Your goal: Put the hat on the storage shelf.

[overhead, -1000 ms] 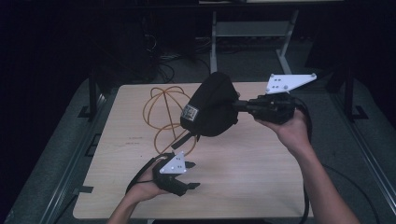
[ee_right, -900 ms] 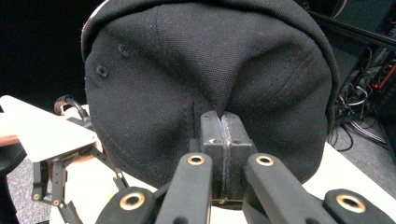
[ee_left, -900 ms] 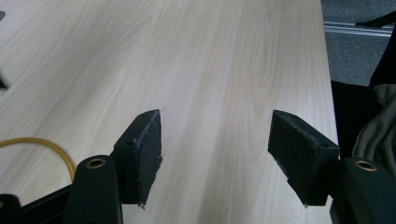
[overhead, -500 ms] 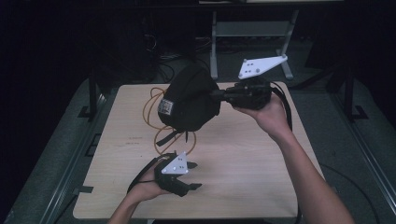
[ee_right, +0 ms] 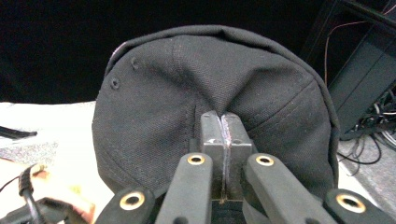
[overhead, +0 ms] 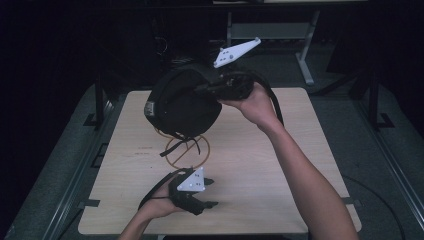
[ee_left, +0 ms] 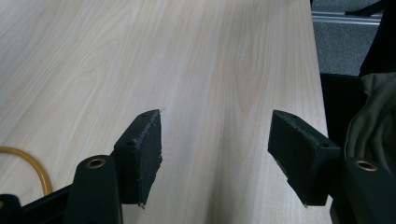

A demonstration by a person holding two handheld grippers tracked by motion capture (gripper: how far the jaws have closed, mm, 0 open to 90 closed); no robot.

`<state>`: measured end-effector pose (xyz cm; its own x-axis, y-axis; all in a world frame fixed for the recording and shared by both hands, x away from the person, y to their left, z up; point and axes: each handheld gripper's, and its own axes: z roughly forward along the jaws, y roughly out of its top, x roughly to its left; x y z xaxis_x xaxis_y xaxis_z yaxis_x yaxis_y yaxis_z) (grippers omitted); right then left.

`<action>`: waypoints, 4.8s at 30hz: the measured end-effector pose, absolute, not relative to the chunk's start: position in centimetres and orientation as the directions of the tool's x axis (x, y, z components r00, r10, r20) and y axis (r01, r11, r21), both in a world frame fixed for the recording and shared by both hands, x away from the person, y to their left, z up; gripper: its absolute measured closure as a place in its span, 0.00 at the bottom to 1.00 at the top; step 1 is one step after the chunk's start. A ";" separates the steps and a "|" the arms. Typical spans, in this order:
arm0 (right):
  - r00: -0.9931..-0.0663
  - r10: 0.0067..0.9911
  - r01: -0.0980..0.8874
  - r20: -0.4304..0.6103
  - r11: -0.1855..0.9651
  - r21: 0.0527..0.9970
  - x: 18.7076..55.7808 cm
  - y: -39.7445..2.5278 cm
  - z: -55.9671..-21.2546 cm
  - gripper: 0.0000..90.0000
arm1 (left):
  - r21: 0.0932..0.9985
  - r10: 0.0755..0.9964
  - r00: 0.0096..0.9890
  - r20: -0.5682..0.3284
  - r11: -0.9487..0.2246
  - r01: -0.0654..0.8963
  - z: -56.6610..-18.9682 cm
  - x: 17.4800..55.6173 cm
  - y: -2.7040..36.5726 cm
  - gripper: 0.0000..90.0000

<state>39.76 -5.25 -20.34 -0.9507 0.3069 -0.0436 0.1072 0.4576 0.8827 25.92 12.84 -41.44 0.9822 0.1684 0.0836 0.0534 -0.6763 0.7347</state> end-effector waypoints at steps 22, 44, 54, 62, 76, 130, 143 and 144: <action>-0.947 0.321 0.177 0.025 0.455 0.873 43.1 -0.8 -21.4 1.00 | 0.748 0.178 0.981 0.073 -0.661 0.065 -41.5 26.1 13.1 0.39; -0.907 0.410 0.260 0.093 0.374 0.890 43.1 0.9 -23.9 0.60 | 0.777 0.226 0.972 0.064 -0.622 0.093 -41.5 26.1 13.8 0.35; -0.898 0.426 0.277 0.110 0.354 0.893 42.8 -1.9 -24.3 0.53 | 0.784 0.260 0.963 0.063 -0.610 0.113 -41.6 26.3 14.3 0.33; -0.883 0.449 0.304 0.132 0.335 0.892 42.7 -4.2 -24.3 0.48 | 0.796 0.286 0.955 0.079 -0.594 0.113 -41.6 26.4 14.2 0.32; -0.881 0.450 0.318 0.146 0.335 0.887 42.5 -6.7 -23.9 0.44 | 0.806 0.304 0.951 0.061 -0.576 0.133 -41.6 26.6 14.4 0.32; -0.820 0.532 0.414 0.214 0.292 0.862 39.8 -16.4 -28.7 0.34 | 0.787 0.279 0.958 0.065 -0.604 0.122 -42.1 26.5 13.4 0.31; -0.800 0.552 0.444 0.234 0.283 0.850 38.7 -19.1 -30.9 0.29 | 0.787 0.282 0.958 0.058 -0.603 0.130 -42.1 26.6 13.3 0.30; -0.799 0.553 0.447 0.237 0.281 0.849 38.6 -19.3 -31.0 0.30 | 0.788 0.282 0.958 0.054 -0.601 0.132 -42.2 26.5 13.3 0.30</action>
